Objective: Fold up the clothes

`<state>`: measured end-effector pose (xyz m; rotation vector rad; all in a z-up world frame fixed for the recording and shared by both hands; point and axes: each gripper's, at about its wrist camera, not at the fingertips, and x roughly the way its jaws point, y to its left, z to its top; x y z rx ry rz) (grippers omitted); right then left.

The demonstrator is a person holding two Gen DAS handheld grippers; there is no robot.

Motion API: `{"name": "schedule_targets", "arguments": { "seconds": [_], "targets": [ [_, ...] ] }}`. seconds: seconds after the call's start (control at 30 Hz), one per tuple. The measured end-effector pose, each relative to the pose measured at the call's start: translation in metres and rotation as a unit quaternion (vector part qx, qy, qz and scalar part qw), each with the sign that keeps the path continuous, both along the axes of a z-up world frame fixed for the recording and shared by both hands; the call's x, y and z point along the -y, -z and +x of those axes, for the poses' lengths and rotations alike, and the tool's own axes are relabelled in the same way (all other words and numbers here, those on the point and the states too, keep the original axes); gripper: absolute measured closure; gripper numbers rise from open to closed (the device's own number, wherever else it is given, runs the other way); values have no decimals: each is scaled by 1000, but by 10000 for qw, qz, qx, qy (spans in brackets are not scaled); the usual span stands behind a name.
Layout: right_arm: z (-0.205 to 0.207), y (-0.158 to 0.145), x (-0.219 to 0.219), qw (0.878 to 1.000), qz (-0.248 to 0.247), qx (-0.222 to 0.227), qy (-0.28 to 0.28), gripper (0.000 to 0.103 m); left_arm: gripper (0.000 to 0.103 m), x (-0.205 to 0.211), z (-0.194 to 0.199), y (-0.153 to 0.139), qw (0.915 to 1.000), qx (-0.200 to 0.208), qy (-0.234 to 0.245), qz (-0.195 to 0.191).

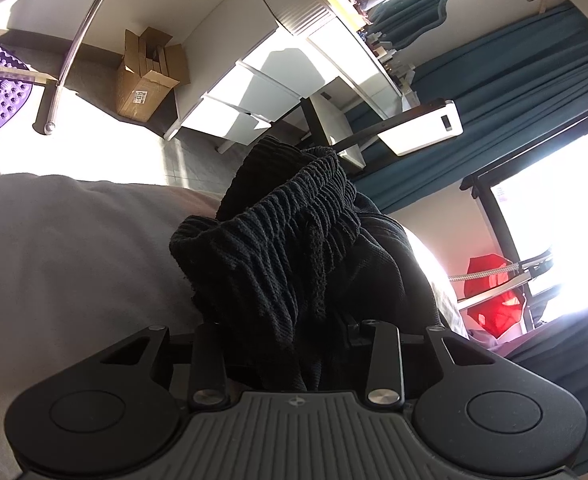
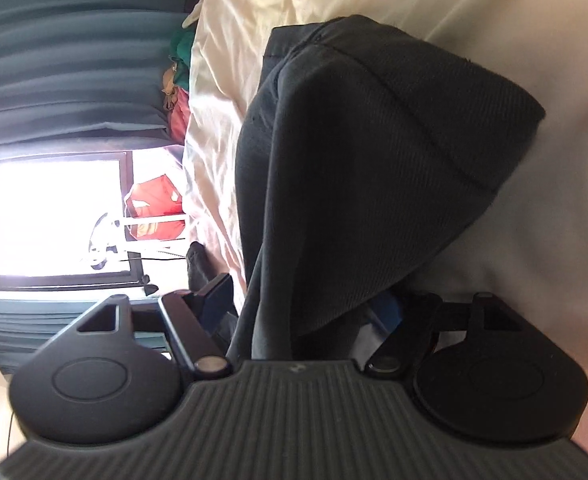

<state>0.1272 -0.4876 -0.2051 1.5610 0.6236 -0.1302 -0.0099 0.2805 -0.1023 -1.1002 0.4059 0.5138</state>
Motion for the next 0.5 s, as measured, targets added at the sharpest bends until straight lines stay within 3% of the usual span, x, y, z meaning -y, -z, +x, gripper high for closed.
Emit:
{"name": "schedule_targets", "arguments": {
  "seconds": [0.13, 0.2, 0.3, 0.4, 0.5],
  "targets": [
    [7, -4, 4, 9993, -335, -103, -116, 46, 65, -3, -2, 1, 9999, 59, -30, -135],
    [10, -8, 4, 9985, -515, -73, -169, 72, 66, -4, -3, 3, 9998, 84, -21, -162],
    [10, -17, 3, 9973, -699, 197, -119, 88, 68, -5, -4, 4, 9998, 121, -3, -163],
    [9, -26, 3, 9950, -882, 468, -69, 92, 88, -5, -5, 0, 9997, 204, 110, -11],
    [9, -35, 2, 9916, -1065, 738, -20, 93, 92, 6, -7, -22, 9980, 327, 144, 521]
  ]
}}
